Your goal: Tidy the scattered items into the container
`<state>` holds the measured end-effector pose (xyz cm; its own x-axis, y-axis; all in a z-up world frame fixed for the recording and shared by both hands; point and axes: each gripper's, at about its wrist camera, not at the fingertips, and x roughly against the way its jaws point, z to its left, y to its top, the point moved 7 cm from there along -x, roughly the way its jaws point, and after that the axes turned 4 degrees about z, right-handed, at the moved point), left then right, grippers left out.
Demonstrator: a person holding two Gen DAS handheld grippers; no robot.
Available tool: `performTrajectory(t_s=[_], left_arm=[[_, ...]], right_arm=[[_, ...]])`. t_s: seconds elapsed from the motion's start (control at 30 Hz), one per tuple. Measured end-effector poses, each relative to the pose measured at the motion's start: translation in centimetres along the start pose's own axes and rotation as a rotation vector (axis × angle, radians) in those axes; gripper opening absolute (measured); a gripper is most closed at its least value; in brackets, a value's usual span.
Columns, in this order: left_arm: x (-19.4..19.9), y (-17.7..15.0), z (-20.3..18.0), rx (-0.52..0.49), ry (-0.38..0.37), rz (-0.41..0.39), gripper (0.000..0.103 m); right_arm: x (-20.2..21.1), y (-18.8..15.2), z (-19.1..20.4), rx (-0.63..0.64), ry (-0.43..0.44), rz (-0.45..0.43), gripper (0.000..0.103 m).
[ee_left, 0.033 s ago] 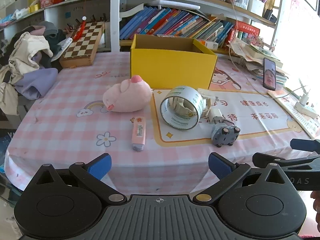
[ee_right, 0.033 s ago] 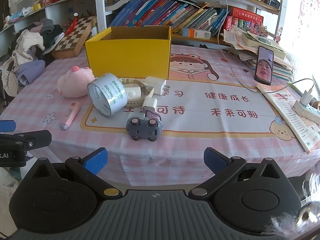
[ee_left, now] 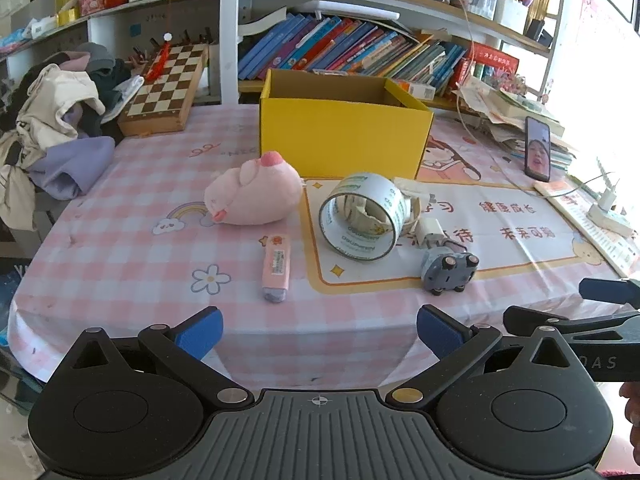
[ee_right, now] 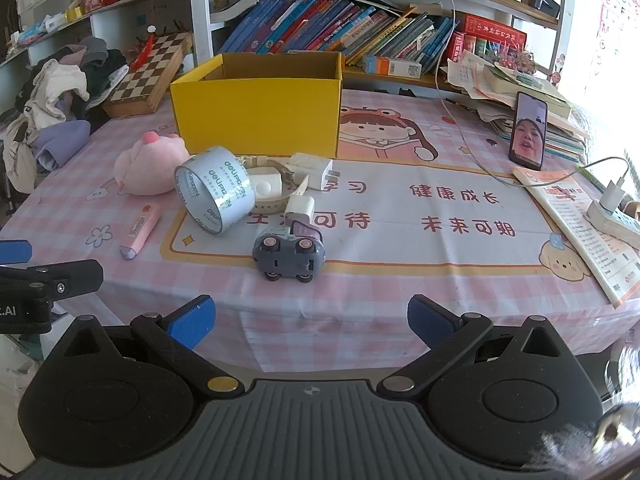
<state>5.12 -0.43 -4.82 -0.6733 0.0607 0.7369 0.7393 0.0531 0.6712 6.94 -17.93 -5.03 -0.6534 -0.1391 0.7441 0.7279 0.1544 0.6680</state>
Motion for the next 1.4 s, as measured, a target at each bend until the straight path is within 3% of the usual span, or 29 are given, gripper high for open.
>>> performTrajectory(t_s=[1.4], left_arm=[[0.34, 0.07, 0.27, 0.001, -0.043, 0.004, 0.103]], right_arm=[[0.16, 0.30, 0.99, 0.028, 0.000, -0.005, 0.103]])
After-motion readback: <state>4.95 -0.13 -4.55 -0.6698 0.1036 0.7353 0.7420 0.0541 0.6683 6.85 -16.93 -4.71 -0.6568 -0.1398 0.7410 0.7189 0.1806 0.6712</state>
